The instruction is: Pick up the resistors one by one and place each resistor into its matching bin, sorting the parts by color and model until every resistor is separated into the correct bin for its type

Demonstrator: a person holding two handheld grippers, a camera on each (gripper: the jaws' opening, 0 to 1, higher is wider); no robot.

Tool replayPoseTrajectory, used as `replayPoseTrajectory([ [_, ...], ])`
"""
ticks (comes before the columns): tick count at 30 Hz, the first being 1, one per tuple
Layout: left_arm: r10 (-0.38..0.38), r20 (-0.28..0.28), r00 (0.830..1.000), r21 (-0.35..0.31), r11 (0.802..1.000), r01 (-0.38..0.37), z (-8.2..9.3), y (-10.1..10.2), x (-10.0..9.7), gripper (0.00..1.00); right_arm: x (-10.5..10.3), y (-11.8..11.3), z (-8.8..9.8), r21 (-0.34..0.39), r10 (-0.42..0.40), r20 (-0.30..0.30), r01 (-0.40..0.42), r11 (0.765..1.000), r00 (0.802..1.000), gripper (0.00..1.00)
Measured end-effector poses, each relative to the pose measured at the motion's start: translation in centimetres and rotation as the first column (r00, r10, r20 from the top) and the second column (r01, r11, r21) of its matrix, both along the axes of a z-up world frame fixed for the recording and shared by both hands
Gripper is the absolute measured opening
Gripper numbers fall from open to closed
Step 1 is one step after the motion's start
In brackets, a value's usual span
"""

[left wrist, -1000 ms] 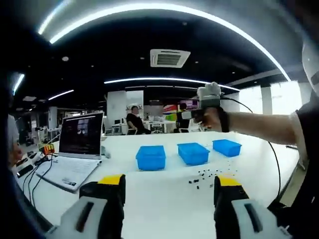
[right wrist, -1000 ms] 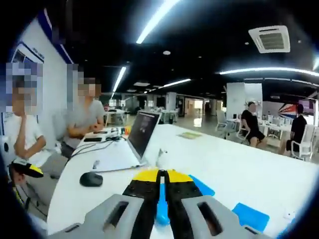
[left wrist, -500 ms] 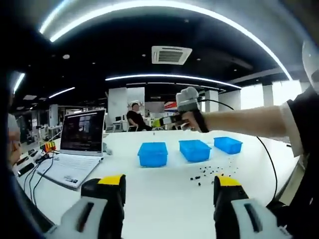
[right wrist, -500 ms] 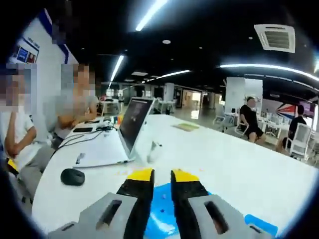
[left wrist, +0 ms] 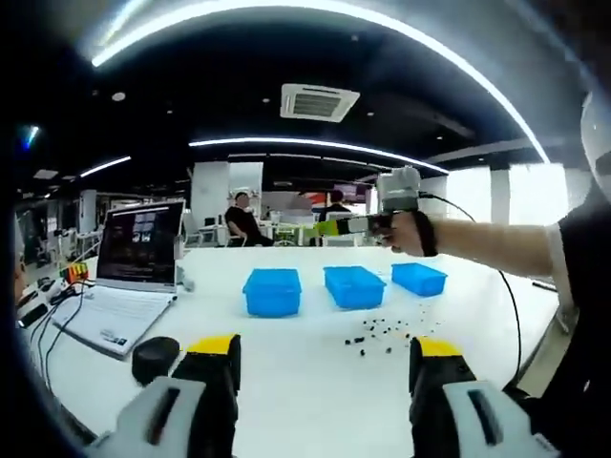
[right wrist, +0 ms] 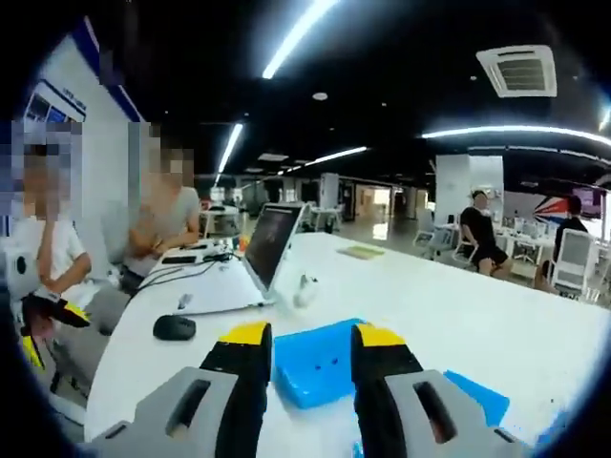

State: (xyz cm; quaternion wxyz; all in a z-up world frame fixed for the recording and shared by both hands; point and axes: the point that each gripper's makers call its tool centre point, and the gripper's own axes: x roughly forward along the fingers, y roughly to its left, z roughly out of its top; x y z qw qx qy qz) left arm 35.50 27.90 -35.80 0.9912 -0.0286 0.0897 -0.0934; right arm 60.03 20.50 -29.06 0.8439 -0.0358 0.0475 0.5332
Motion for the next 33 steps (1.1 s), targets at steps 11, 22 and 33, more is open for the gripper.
replayPoseTrajectory([
  [11, -0.201, -0.026, 0.979, 0.060, 0.978, 0.202, -0.9, -3.0, -0.1, 0.72, -11.1, -14.8, 0.3, 0.061, -0.040, 0.036, 0.038, 0.997, 0.999, 0.36],
  [22, -0.327, -0.101, 0.940, 0.056, 0.941, 0.334, -3.0, -6.6, -0.4, 0.74, -18.1, -23.6, -4.0, -0.089, -0.134, 0.059, 0.139, 0.986, 0.989, 0.35],
  [33, -0.382, -0.168, 0.909, 0.079, 0.914, 0.399, -4.2, -8.2, -0.7, 0.75, -18.7, -24.6, -3.1, -0.175, -0.083, 0.042, 0.089, 0.980, 0.996, 0.34],
])
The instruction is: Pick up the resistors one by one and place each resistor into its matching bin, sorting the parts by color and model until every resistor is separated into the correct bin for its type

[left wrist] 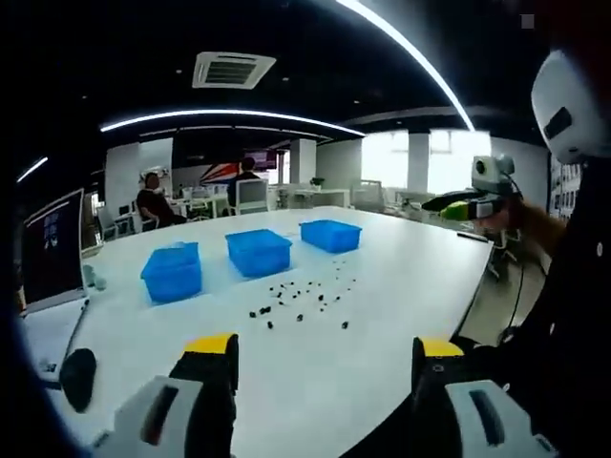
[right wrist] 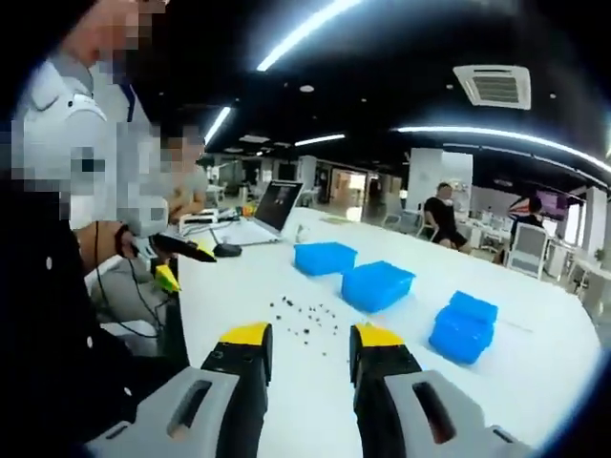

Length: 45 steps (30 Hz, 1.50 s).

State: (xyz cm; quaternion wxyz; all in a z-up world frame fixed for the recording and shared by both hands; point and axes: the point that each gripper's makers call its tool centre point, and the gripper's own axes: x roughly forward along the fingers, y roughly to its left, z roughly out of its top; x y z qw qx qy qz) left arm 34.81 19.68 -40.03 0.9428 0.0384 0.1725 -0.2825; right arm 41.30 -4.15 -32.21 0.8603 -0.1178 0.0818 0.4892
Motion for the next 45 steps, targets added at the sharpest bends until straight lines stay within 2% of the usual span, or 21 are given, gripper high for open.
replayPoseTrajectory([
  [5, -0.009, -0.013, 1.000, 0.018, 1.000, 0.010, -0.3, -0.2, -0.5, 0.75, -0.1, 2.6, -0.1, -0.080, 0.136, -0.042, -0.139, 0.987, 0.990, 0.34],
  [7, -0.016, -0.029, 0.999, 0.036, 0.999, 0.017, -0.7, -0.3, -0.8, 0.75, -0.1, 3.8, -1.0, -0.141, 0.189, -0.063, -0.197, 0.970, 0.980, 0.34],
  [9, -0.018, -0.038, 0.999, 0.058, 0.998, 0.021, -0.9, -0.2, -1.0, 0.75, 0.0, 5.0, -2.0, -0.213, 0.246, -0.074, -0.256, 0.943, 0.966, 0.33],
  [13, -0.002, -0.054, 0.999, 0.065, 0.998, 0.006, -1.1, 0.2, -1.3, 0.75, 0.0, 7.2, -4.5, -0.349, 0.359, -0.118, -0.377, 0.858, 0.926, 0.33],
  [18, -0.008, -0.070, 0.998, 0.085, 0.996, 0.014, -1.3, 0.2, -2.0, 0.75, 0.1, 9.1, -6.4, -0.434, 0.440, -0.182, -0.473, 0.767, 0.879, 0.32],
  [20, -0.003, -0.074, 0.997, 0.087, 0.996, 0.009, -1.3, 0.4, -2.2, 0.75, 0.2, 10.2, -7.1, -0.479, 0.476, -0.191, -0.505, 0.718, 0.859, 0.31],
  [23, 0.011, -0.070, 0.998, 0.093, 0.996, -0.004, -1.2, 0.7, -2.1, 0.75, -0.1, 11.8, -8.1, -0.510, 0.515, -0.225, -0.550, 0.661, 0.827, 0.29],
  [30, 0.035, -0.060, 0.998, 0.082, 0.996, -0.030, -1.0, 1.1, -2.1, 0.75, -0.8, 14.2, -12.0, -0.606, 0.573, -0.308, -0.621, 0.497, 0.760, 0.27],
  [33, 0.048, -0.061, 0.997, 0.077, 0.996, -0.044, -1.1, 1.4, -2.2, 0.74, -0.6, 14.7, -13.5, -0.646, 0.586, -0.326, -0.627, 0.435, 0.742, 0.25],
  [34, 0.052, -0.060, 0.997, 0.074, 0.996, -0.047, -1.1, 1.4, -2.2, 0.74, -0.4, 14.9, -14.0, -0.661, 0.587, -0.325, -0.622, 0.420, 0.742, 0.25],
  [40, 0.058, -0.069, 0.996, 0.073, 0.996, -0.053, -1.6, 1.6, -2.6, 0.74, 0.1, 15.3, -15.5, -0.684, 0.577, -0.366, -0.631, 0.365, 0.730, 0.23],
  [45, 0.062, -0.078, 0.995, 0.070, 0.996, -0.056, -2.0, 1.8, -2.8, 0.74, 0.4, 15.4, -15.9, -0.682, 0.560, -0.396, -0.642, 0.351, 0.728, 0.21],
])
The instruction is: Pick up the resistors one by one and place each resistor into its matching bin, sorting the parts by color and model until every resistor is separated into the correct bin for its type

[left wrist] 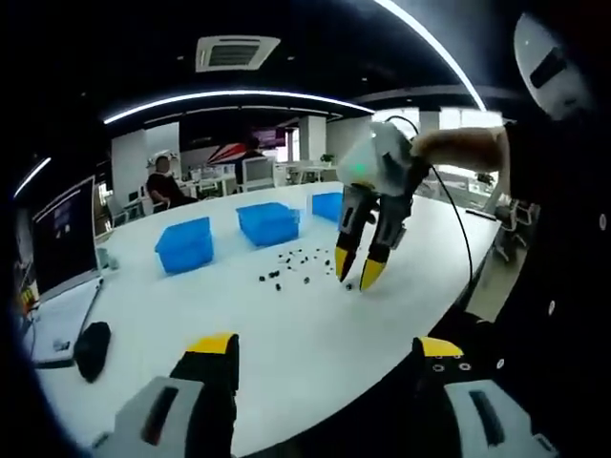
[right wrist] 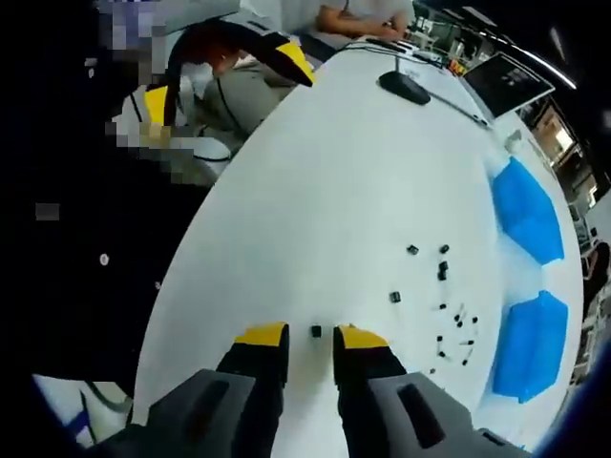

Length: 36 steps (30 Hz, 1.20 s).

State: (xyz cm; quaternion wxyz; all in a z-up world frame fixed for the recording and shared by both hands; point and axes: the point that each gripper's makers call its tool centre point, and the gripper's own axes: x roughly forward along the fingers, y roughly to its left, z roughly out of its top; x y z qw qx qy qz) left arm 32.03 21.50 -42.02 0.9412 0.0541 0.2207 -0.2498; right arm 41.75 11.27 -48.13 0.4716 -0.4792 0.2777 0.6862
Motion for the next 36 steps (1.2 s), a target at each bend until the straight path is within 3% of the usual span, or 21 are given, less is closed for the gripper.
replayPoseTrajectory([
  [14, 0.008, 0.003, 1.000, -0.010, 1.000, -0.008, -0.5, 0.3, -0.2, 0.74, -0.4, -0.5, -0.7, -0.068, -0.021, -0.013, 0.020, 0.998, 1.000, 0.13],
  [16, 0.008, 0.005, 1.000, -0.010, 1.000, -0.008, -0.5, 0.3, -0.2, 0.73, -0.4, -0.5, -0.8, -0.073, -0.033, -0.009, 0.032, 0.997, 0.999, 0.08],
  [21, 0.027, 0.034, 0.999, -0.004, 1.000, -0.027, 0.0, 0.6, -0.1, 0.73, -0.2, -0.6, -0.9, -0.071, -0.036, 0.009, 0.037, 0.997, 0.999, 0.07],
  [25, 0.050, 0.060, 0.997, -0.007, 0.999, -0.050, 0.6, 1.0, 0.1, 0.72, -0.8, -0.6, -0.5, -0.045, -0.040, -0.009, 0.039, 0.998, 0.999, 0.06],
  [29, 0.061, 0.105, 0.993, -0.023, 0.998, -0.059, 1.7, 1.1, 0.4, 0.72, -1.2, -0.1, 2.1, 0.081, -0.098, -0.052, 0.102, 0.991, 0.994, 0.06],
  [32, 0.066, 0.135, 0.989, -0.034, 0.997, -0.062, 2.6, 1.0, 0.6, 0.73, -0.7, -0.2, 5.0, 0.209, -0.169, -0.086, 0.184, 0.961, 0.982, 0.06],
  [34, 0.073, 0.159, 0.985, -0.046, 0.997, -0.067, 3.3, 1.0, 0.9, 0.73, 0.1, -0.5, 7.4, 0.324, -0.228, -0.091, 0.245, 0.914, 0.969, 0.06],
  [36, 0.080, 0.198, 0.977, -0.066, 0.995, -0.068, 4.2, 0.9, 1.1, 0.73, 1.2, -1.2, 9.9, 0.444, -0.295, -0.049, 0.285, 0.850, 0.954, 0.06],
])
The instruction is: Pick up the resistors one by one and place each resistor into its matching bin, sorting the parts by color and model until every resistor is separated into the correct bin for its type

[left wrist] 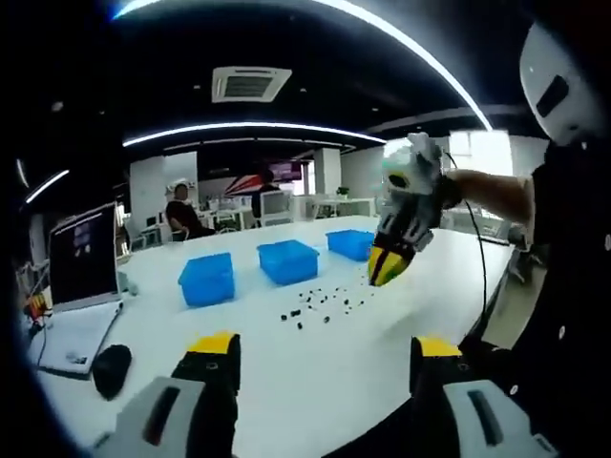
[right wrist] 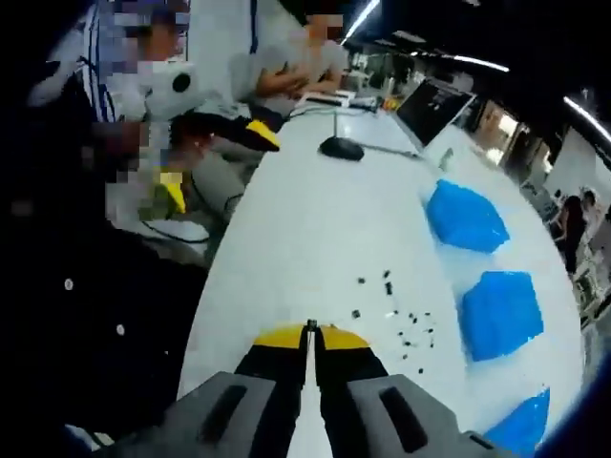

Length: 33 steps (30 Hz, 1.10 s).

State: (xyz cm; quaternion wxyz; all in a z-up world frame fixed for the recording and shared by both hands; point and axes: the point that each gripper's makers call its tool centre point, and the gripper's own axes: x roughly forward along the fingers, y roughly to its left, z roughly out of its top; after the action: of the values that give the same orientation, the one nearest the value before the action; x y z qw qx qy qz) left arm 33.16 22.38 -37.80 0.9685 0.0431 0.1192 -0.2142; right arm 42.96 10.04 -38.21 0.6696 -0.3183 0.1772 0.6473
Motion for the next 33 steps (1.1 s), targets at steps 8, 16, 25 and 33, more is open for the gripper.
replayPoseTrajectory([
  [8, 0.028, 0.071, 0.997, -0.039, 0.999, -0.026, 1.7, 0.0, 0.9, 0.73, 0.7, -3.3, 8.3, 0.522, -0.338, -0.040, 0.308, 0.796, 0.940, 0.06],
  [16, 0.141, 0.127, 0.982, -0.051, 0.989, -0.136, 3.1, 2.4, 1.2, 0.72, 0.9, -2.7, 11.3, 0.694, -0.447, 0.005, 0.319, 0.646, 0.895, 0.06],
  [25, 0.255, 0.145, 0.956, -0.067, 0.967, -0.248, 3.4, 5.0, 1.7, 0.72, 6.2, 5.4, 12.9, 0.699, -0.378, -0.019, 0.282, 0.657, 0.926, 0.06],
  [33, 0.352, 0.170, 0.921, -0.106, 0.935, -0.338, 4.3, 7.5, 2.0, 0.72, 14.0, 12.9, 13.4, 0.673, -0.375, -0.092, 0.335, 0.660, 0.922, 0.06],
])
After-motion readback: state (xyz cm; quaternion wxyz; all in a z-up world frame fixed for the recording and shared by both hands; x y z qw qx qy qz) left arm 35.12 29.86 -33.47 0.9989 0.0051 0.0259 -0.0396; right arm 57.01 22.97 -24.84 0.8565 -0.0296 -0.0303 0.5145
